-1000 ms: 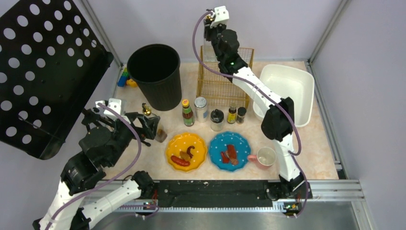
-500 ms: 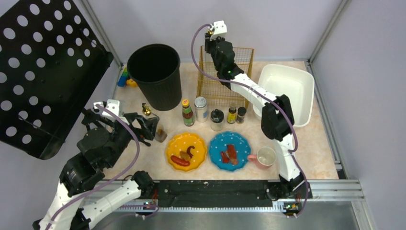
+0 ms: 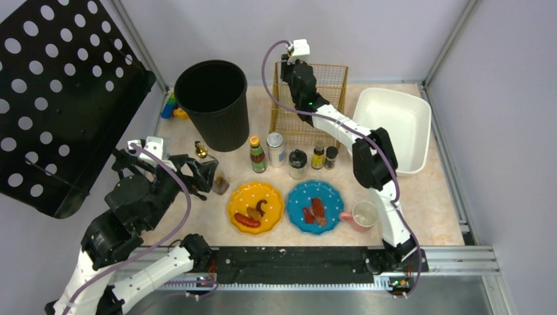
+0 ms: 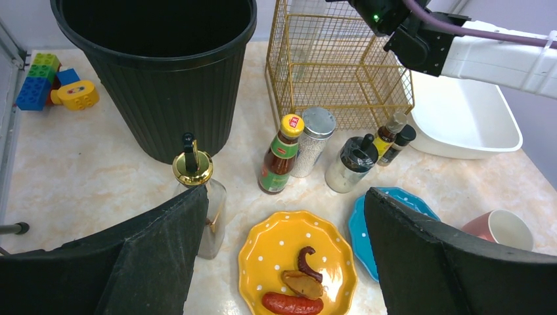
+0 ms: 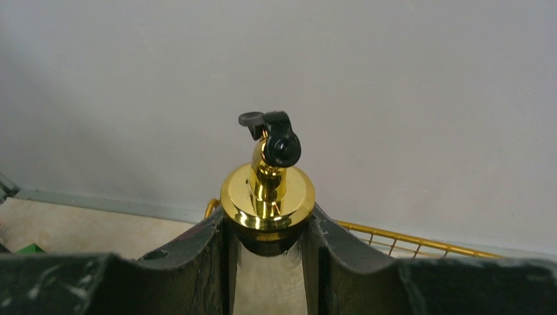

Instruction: Clear the kitchen counter

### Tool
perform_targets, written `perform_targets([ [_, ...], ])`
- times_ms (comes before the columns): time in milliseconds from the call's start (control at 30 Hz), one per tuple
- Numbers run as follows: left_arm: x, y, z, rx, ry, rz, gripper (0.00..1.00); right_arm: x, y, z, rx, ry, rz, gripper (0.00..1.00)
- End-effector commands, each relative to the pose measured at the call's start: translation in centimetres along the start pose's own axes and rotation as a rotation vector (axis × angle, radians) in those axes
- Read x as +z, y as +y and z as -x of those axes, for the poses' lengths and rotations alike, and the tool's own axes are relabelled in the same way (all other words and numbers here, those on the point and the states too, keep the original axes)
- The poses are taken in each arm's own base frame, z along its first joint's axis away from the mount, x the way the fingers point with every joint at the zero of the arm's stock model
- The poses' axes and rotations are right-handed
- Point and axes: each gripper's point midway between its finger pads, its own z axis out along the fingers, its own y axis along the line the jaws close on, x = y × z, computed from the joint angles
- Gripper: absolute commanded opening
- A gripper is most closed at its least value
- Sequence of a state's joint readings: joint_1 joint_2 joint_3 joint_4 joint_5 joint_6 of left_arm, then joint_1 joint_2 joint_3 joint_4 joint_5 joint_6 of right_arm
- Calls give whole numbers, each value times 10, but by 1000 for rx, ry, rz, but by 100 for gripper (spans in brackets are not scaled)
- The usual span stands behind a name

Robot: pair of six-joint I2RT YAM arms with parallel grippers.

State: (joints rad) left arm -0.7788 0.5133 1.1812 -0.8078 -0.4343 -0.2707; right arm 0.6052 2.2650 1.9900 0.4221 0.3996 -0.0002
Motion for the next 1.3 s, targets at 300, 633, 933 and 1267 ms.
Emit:
perform_targets([
  [300,1,-6,12,-24,-35,-20,93,5,3,10,73,-34,-6,26],
  [633,-1,-7,15,-30,-42,-27,93,-12,19,53,50,-116,14,77],
  [933,-7,-7,25,-47,-66,-30,93,-46,19,105,-66,-176,-42,83],
  [1267,-10,-8,42,-18,-95,-36,97,-114,-42,123,-96,-151,-195,84],
])
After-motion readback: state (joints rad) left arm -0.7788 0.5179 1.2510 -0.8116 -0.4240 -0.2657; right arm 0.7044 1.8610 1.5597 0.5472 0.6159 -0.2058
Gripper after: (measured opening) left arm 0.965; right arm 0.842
